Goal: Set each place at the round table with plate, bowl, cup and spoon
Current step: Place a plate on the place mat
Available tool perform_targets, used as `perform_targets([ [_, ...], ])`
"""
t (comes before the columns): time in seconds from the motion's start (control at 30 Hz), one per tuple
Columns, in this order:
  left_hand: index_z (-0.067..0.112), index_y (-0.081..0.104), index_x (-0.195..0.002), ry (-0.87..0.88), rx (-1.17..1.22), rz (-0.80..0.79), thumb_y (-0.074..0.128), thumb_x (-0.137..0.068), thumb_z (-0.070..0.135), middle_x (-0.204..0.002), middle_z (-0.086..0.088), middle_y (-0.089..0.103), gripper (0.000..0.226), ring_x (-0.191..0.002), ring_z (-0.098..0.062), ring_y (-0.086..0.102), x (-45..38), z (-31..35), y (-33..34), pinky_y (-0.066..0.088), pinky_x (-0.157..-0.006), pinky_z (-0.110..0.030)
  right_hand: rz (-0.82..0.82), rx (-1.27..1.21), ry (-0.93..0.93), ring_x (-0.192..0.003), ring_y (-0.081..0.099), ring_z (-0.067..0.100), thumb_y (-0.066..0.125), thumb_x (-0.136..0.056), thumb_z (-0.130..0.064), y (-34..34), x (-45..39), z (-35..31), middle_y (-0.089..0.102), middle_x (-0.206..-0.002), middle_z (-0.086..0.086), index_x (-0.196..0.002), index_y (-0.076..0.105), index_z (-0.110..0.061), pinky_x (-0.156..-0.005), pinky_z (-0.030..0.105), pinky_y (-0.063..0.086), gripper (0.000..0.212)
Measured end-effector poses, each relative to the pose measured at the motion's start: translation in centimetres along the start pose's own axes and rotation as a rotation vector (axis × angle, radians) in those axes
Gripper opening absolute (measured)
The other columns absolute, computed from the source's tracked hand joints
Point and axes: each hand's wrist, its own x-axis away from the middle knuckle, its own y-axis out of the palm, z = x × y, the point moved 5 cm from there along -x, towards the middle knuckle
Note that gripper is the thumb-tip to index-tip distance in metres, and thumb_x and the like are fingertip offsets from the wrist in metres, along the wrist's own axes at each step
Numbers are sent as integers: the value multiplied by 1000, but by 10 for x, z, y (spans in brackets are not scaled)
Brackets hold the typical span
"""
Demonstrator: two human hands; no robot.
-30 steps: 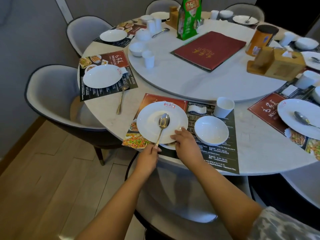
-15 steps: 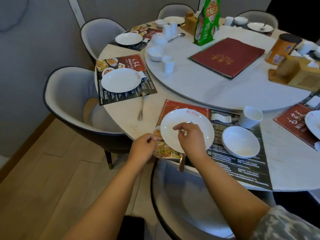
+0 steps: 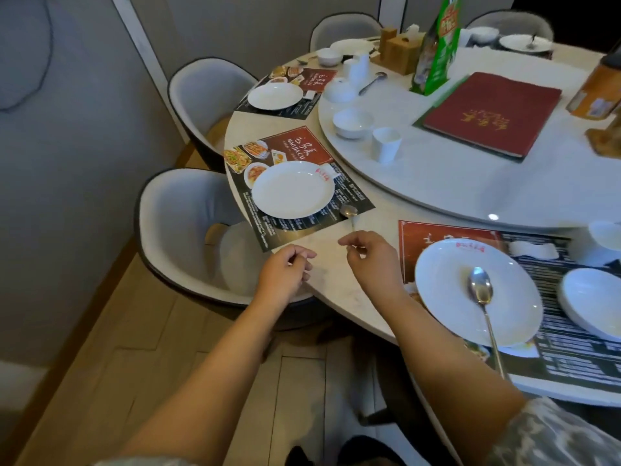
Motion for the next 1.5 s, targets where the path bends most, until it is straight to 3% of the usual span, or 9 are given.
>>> perform_targets([
  [0.23, 25, 68, -91, 46, 25, 59, 47, -99, 17, -102, 4, 64, 23, -91, -13, 59, -69, 1, -51, 52, -80, -33, 22, -14, 62, -95, 53, 7, 54, -90, -7, 32, -55, -17, 57, -110, -5, -102, 71, -17, -82, 18, 39, 23],
  [0.37, 28, 68, -89, 6, 0, 149, 52, -95, 19, -119, -1, 52, 19, -106, -21, 57, -130, 0, -76, 53, -92, -44, 32, 10, 122, -91, 55, 8, 55, -89, -10, 52, -103, -10, 61, -115, 2, -104, 71, -17, -76, 15, 41, 22],
  [0.47, 23, 66, -101, -14, -88, 187, 53, -95, 16, -131, -6, 42, 16, -112, -24, 54, -170, -1, -85, 49, -97, -37, 29, 30, 208, -93, 52, 10, 55, -89, -8, 66, -139, -5, 55, -122, 6, -104, 68, -17, -83, 24, 48, 22],
  [0.6, 19, 58, -123, -102, -199, 219, 54, -94, 15, -141, -6, 32, 30, -123, -27, 46, -216, -7, -90, 40, -97, -31, 12, 117, 330, -92, 45, 11, 58, -90, -16, 83, -172, 1, 44, -131, 5, -112, 61, -23, -80, 23, 41, 23],
  [0.73, 21, 43, -139, -138, -207, 181, 54, -93, 17, -141, -8, 43, 48, -120, -29, 52, -248, -8, -90, 49, -97, -44, 19, 115, 422, -100, 49, 15, 55, -91, -10, 94, -189, 5, 43, -132, 6, -117, 58, -18, -81, 23, 40, 27],
  [0.87, 21, 50, -137, -83, -279, 84, 48, -94, 8, -136, -5, 53, 45, -120, -27, 53, -264, -7, -88, 45, -87, -35, 49, 101, 486, -114, 56, 25, 51, -90, 0, 102, -199, 10, 49, -131, 10, -116, 59, -12, -87, 26, 47, 30],
  [1.03, 21, 57, -130, -66, -260, 73, 48, -91, 3, -132, -4, 56, 44, -115, -26, 55, -293, -8, -108, 43, -85, -30, 125, 98, 537, -110, 57, 26, 45, -86, 8, 120, -217, 7, 51, -127, 9, -108, 62, -11, -91, 35, 53, 33],
  [1.23, 22, 59, -127, -40, -227, 40, 47, -92, 2, -128, 0, 59, 42, -109, -18, 54, -361, 10, -143, 41, -82, -29, 229, 61, 507, -98, 59, 24, 42, -87, 9, 152, -262, -21, 55, -124, 11, -109, 64, -8, -84, 33, 54, 36],
  [1.5, 21, 61, -125, -13, -243, -22, 42, -90, -2, -126, 0, 61, 46, -109, -21, 56, -435, 18, -161, 42, -83, -28, 343, 34, 553, -104, 60, 28, 41, -87, 10, 185, -311, -34, 60, -120, 13, -107, 67, -5, -79, 25, 42, 35],
])
